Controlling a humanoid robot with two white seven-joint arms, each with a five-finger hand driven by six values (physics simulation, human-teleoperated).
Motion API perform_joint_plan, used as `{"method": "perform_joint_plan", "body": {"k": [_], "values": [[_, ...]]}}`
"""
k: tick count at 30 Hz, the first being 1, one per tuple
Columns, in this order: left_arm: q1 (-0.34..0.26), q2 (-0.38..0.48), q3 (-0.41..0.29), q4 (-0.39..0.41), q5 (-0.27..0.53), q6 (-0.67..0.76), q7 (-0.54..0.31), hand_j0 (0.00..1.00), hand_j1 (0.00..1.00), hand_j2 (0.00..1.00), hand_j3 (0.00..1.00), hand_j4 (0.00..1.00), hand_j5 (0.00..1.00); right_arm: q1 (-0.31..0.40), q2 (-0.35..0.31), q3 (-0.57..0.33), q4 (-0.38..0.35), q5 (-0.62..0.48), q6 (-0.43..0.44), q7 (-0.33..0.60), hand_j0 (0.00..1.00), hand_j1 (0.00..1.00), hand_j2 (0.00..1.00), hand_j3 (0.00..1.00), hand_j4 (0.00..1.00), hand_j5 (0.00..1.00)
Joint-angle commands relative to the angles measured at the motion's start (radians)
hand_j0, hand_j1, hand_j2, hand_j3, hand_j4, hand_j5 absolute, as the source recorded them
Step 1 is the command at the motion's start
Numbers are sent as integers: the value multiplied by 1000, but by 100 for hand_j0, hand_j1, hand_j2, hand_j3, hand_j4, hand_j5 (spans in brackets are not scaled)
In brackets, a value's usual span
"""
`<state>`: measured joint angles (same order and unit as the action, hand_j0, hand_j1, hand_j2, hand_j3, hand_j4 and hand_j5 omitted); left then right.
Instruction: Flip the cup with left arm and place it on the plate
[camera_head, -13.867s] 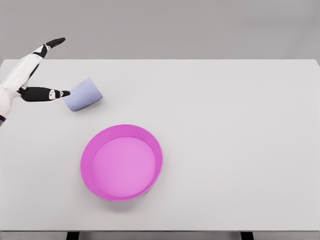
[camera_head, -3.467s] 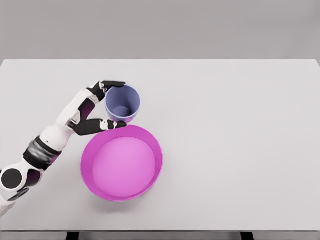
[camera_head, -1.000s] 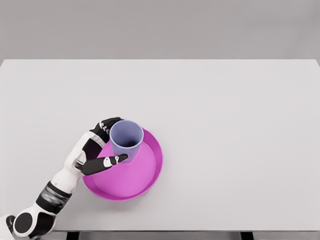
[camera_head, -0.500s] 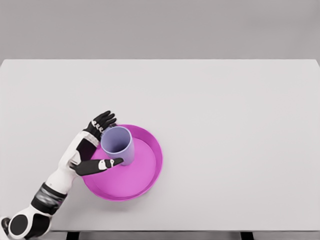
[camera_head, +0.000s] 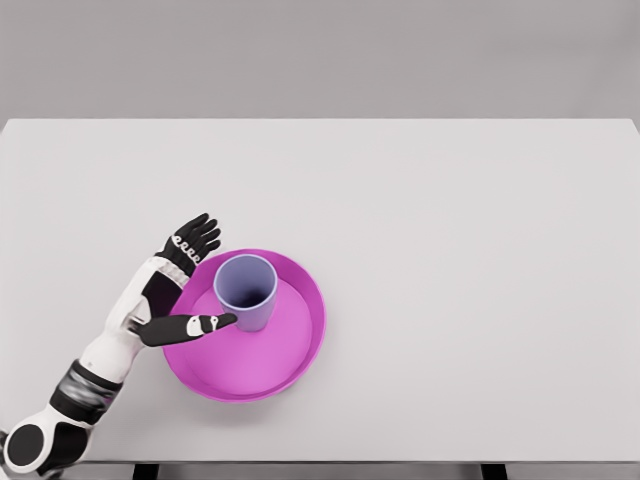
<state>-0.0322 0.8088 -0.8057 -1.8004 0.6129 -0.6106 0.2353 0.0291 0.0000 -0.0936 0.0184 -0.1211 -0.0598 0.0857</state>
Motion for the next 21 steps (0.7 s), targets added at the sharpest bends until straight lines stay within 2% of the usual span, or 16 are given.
{"method": "perform_joint_plan", "body": {"k": [1,9,16,21], "values": [[0,19,0,-1,-2,0,-1,100,100,100,100,100,100,0,0,0,0,0,0,0,100,100,100,100,100,100],[0,136,26,-1,-4,0,-1,100,100,100,100,100,100,0,0,0,0,0,0,0,100,100,100,100,100,100],[3,286,128,-1,-5,0,-1,100,100,100,100,100,100,0,0,0,0,0,0,0,100,100,100,100,100,100],[0,313,152,-1,-7,0,-1,100,100,100,100,100,100,0,0,0,0,0,0,0,100,100,100,100,100,100]]}}
